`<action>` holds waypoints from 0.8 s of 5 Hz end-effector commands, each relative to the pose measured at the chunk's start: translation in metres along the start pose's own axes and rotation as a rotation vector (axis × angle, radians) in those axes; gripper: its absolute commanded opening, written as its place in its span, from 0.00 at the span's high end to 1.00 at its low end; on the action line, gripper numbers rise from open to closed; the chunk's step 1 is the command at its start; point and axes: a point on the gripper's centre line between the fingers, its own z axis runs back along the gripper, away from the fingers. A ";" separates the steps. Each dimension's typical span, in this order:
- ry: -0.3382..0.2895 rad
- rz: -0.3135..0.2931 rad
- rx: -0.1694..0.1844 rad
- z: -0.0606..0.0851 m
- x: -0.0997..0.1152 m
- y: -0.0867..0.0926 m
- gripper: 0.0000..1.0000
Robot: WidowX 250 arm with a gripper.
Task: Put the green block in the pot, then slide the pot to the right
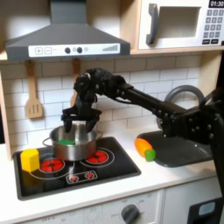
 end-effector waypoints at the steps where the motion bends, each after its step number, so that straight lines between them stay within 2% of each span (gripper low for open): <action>1: 0.038 -0.010 -0.007 -0.009 -0.009 -0.004 0.00; 3: 0.057 -0.032 -0.029 -0.009 -0.016 -0.014 0.00; 4: 0.087 -0.041 -0.040 -0.017 -0.025 -0.018 0.00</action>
